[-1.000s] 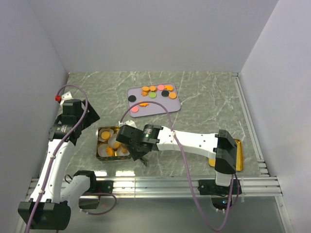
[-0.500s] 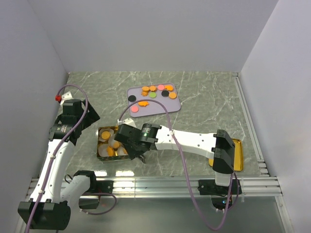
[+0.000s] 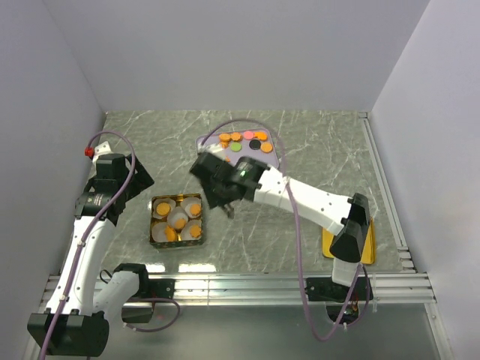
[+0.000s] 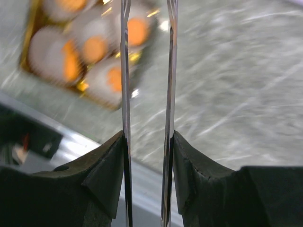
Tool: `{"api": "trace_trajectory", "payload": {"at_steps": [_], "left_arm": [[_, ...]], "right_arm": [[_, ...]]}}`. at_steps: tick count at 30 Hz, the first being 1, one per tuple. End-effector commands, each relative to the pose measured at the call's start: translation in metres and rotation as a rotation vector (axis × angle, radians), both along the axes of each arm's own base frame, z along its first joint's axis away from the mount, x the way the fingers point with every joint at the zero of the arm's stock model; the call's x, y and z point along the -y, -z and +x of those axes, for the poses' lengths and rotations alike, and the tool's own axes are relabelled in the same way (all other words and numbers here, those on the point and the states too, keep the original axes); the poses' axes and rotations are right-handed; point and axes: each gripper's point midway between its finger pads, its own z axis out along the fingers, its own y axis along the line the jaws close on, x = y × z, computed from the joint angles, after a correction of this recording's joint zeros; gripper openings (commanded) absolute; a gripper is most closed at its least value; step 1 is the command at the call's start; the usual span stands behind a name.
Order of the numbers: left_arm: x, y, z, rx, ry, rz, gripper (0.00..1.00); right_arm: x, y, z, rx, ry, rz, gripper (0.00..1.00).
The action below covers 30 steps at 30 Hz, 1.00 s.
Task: Pack the cookies
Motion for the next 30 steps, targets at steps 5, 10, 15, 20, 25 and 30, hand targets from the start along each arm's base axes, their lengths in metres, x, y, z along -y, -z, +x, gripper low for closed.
{"api": "trace_trajectory", "payload": {"at_steps": [5,10,15,20,25,30], "left_arm": [[0.000,-0.009,0.002,0.043,0.006,0.010,0.97],[0.000,-0.009,0.002,0.044,0.008,0.010,0.96],[-0.001,-0.010,0.002,0.048,0.004,0.011,0.96],[-0.001,-0.011,0.001,0.053,0.002,0.012,0.96],[-0.006,-0.014,0.001,0.064,-0.013,0.011,0.96],[-0.012,-0.014,0.000,0.065,-0.034,0.012,0.95]], "right_arm": [[0.106,-0.044,0.101,0.112,0.306,0.010,0.49],[0.166,-0.021,0.148,0.071,0.465,-0.008,0.49],[0.218,0.017,0.180,0.006,0.579,-0.017,0.49],[0.260,0.055,0.199,-0.059,0.663,-0.068,0.49],[0.288,0.078,0.213,-0.113,0.723,-0.117,0.49],[0.301,0.102,0.226,-0.178,0.748,-0.098,0.49]]}}
